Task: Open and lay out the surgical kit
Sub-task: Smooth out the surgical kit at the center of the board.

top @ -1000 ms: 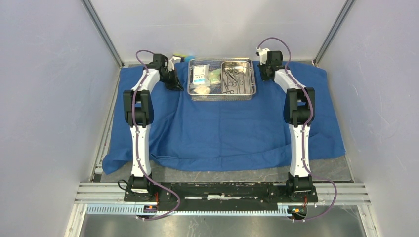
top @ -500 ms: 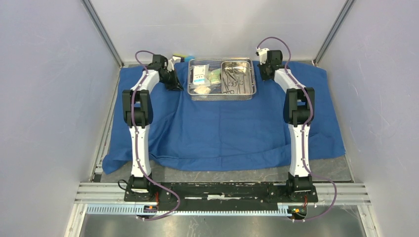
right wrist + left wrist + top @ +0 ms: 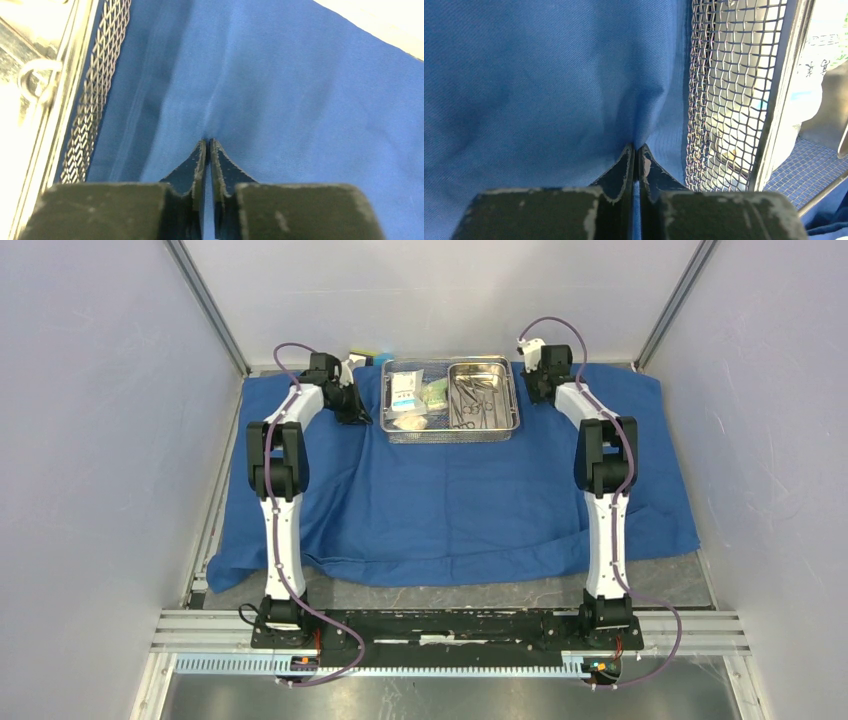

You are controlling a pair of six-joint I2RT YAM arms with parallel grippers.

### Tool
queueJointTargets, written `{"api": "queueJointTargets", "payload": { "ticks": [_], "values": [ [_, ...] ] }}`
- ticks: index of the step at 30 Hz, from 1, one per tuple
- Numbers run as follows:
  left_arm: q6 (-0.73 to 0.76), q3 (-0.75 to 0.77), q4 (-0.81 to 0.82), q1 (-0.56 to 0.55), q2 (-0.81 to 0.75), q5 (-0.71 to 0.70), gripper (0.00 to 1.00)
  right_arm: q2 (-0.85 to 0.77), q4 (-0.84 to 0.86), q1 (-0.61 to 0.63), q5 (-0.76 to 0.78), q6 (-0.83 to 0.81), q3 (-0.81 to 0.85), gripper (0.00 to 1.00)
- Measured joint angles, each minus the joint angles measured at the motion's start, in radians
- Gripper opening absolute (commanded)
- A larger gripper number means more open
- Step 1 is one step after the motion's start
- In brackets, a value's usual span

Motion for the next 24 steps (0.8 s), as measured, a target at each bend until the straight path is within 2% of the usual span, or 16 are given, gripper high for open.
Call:
{"api": "queueJointTargets", "payload": {
  "ticks": [1,4,9,13,15,19,24],
  "values": [
    [0.0,0.003,-0.004,0.0,0.0,-0.003,0.22,-0.01,0.018,0.0,0.0,-0.002,-0.021,0.29],
    [0.0,0.028,-0.034,-0.002,0.002,-0.022,0.36,-0.058,0.068,-0.006,0.007,-0.015,-0.107,0.45],
    [0.002,0.05,-0.054,0.017,0.0,-0.044,0.56,-0.144,0.086,-0.04,0.027,-0.006,-0.229,0.61],
    [0.003,0.037,-0.051,0.06,-0.017,-0.051,0.76,-0.196,0.092,-0.069,0.037,0.01,-0.264,0.72],
    [0.005,0.024,-0.048,0.093,-0.036,-0.064,0.8,-0.219,0.108,-0.088,0.04,0.021,-0.269,0.74],
    [0.008,0.031,-0.047,0.143,-0.047,-0.098,0.82,-0.245,0.14,-0.113,0.051,0.044,-0.272,0.74],
    [0.039,0.139,-0.096,0.171,-0.004,-0.157,0.82,-0.232,0.146,-0.135,0.092,0.074,-0.27,0.75]
  ]
}}
